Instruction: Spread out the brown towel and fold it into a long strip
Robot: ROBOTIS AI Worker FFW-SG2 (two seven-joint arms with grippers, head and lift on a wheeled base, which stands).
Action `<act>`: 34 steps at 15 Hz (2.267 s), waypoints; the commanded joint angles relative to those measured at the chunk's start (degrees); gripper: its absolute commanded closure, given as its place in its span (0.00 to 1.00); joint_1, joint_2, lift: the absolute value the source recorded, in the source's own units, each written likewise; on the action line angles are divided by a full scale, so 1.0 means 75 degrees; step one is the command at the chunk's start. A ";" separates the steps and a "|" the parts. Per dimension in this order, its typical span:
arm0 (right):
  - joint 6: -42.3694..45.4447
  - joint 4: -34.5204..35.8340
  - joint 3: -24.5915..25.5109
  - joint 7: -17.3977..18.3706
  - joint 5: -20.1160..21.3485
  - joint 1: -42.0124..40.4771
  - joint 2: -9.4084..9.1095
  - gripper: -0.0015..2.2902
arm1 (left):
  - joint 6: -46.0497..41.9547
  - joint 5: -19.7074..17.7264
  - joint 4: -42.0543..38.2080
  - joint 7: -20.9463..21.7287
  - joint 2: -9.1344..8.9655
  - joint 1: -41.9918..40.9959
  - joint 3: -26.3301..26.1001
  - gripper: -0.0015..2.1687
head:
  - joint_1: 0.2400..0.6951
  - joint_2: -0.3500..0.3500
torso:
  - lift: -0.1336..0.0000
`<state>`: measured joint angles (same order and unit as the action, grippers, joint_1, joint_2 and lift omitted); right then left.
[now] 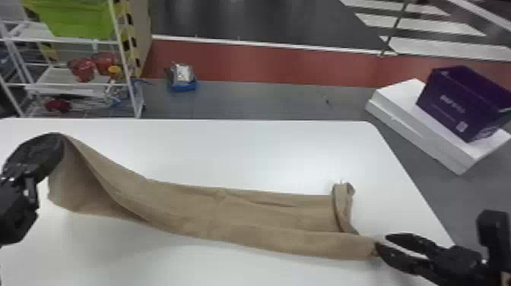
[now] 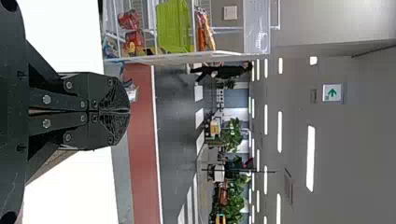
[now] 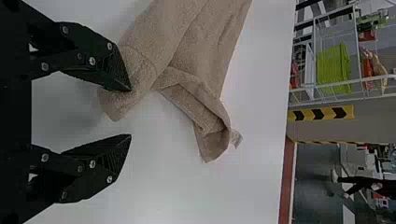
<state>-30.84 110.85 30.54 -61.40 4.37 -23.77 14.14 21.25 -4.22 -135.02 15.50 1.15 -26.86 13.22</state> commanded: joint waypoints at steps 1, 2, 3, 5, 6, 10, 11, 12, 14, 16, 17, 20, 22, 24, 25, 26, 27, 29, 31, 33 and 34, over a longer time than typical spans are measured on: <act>-0.0149 -0.0026 -0.0147 -0.0063 0.0097 0.0076 0.0013 0.34 | -0.0002 0.0000 0.0002 0.0042 -0.0001 0.0008 0.0041 0.88 | 1.00 0.28 | 0.08; -0.0149 -0.0026 -0.0158 -0.0157 0.0074 0.0076 0.0013 0.35 | -0.0002 0.0000 0.0002 0.0042 0.0011 0.0019 0.0053 0.88 | 1.00 0.29 | 0.08; -0.0149 -0.0014 -0.0135 -0.0250 0.0050 0.0087 0.0013 0.48 | -0.0002 0.0000 0.0002 0.0042 0.0011 0.0019 0.0065 0.88 | 1.00 0.31 | 0.08; -0.0149 0.0068 -0.0018 -0.0344 -0.0008 0.0087 0.0001 0.57 | -0.0002 0.0000 0.0002 0.0054 -0.0001 0.0055 0.0077 0.88 | 1.00 0.32 | 0.08; -0.0102 0.0162 0.0088 -0.0450 -0.0055 0.0064 -0.0034 0.57 | -0.0002 0.0000 0.0014 0.0042 0.0011 0.0066 0.0077 0.88 | 1.00 0.32 | 0.08; 0.0132 0.0959 0.1096 -0.0426 -0.0407 0.0017 -0.0198 0.57 | 0.0092 -0.0105 -0.0033 0.0054 -0.0001 0.0160 0.0229 0.88 | 1.00 0.31 | 0.08; 0.0109 0.1099 0.1330 -0.0426 -0.0430 0.0111 -0.0210 0.57 | 0.0139 -0.0105 -0.0068 0.0054 -0.0001 0.0160 0.0252 0.88 | 1.00 0.30 | 0.08; 0.0038 0.1264 0.1658 -0.0438 -0.0641 0.0228 -0.0210 0.57 | 0.0186 -0.0141 -0.0185 0.0054 -0.0001 0.0160 0.0264 0.88 | 1.00 0.28 | 0.08; -0.0173 0.1510 0.2185 -0.0450 -0.1063 0.0439 -0.0210 0.57 | 0.0607 -0.0246 -0.0560 0.0054 -0.0013 0.0148 0.0311 0.88 | 1.00 0.24 | 0.08; -0.0384 0.1662 0.2654 -0.0508 -0.1461 0.0615 -0.0210 0.57 | 0.1029 -0.0375 -0.1029 0.0054 -0.0024 0.0101 0.0405 0.88 | 1.00 0.20 | 0.08; -0.0477 0.1721 0.2818 -0.0555 -0.1649 0.0650 -0.0198 0.57 | 0.1076 -0.0504 -0.1299 0.0054 -0.0036 0.0008 0.0475 0.88 | 1.00 0.19 | 0.08; -0.1204 0.2283 0.3369 -0.0754 -0.2059 0.0709 -0.0210 0.57 | 0.1498 -0.0715 -0.2095 0.0195 -0.0048 -0.0145 0.0604 0.88 | 1.00 0.14 | 0.08; -0.1626 0.2681 0.3931 -0.0883 -0.2481 0.0709 -0.0327 0.57 | 0.1803 -0.0879 -0.2494 0.0218 -0.0048 -0.0168 0.0815 0.88 | 1.00 0.11 | 0.08; -0.2282 0.3162 0.4892 -0.1059 -0.3266 0.0720 -0.0374 0.57 | 0.1897 -0.1102 -0.2728 0.0265 -0.0060 -0.0180 0.0979 0.88 | 1.00 0.09 | 0.08; -0.2704 0.3349 0.5232 -0.1165 -0.3547 0.0849 -0.0374 0.57 | 0.2107 -0.1113 -0.2857 0.0394 -0.0060 -0.0180 0.1096 0.88 | 0.96 0.07 | 0.08; -0.3173 0.3514 0.5549 -0.1293 -0.3805 0.0919 -0.0362 0.57 | 0.2412 -0.1137 -0.3056 0.0628 -0.0060 -0.0180 0.1237 0.88 | 0.94 0.06 | 0.08; -0.3407 0.3642 0.5865 -0.1352 -0.4098 0.0990 -0.0351 0.57 | 0.2740 -0.1289 -0.3279 0.0687 -0.0095 -0.0180 0.1331 0.88 | 0.92 0.05 | 0.08; -0.3759 0.3830 0.6275 -0.1446 -0.4414 0.1013 -0.0351 0.57 | 0.3092 -0.1641 -0.3537 0.0863 -0.0173 -0.0192 0.1682 0.88 | 0.90 0.02 | 0.08; -0.3899 0.3889 0.6685 -0.1586 -0.4743 0.1013 -0.0374 0.57 | 0.3397 -0.1746 -0.3724 0.1062 -0.0173 -0.0203 0.1905 0.88 | 0.89 0.01 | 0.08; -0.3923 0.3924 0.6990 -0.1750 -0.4965 0.1001 -0.0386 0.57 | 0.3514 -0.1687 -0.3853 0.1273 -0.0173 -0.0344 0.2104 0.88 | 0.89 0.00 | 0.08; -0.3923 0.3889 0.7060 -0.1821 -0.5012 0.0966 -0.0421 0.57 | 0.3514 -0.1605 -0.3900 0.1285 -0.0173 -0.0449 0.2127 0.88 | 0.89 0.00 | 0.08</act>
<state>-60.18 140.18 82.47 -74.72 -32.54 -16.31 11.25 47.38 -16.93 -163.71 25.04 0.00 -29.22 28.61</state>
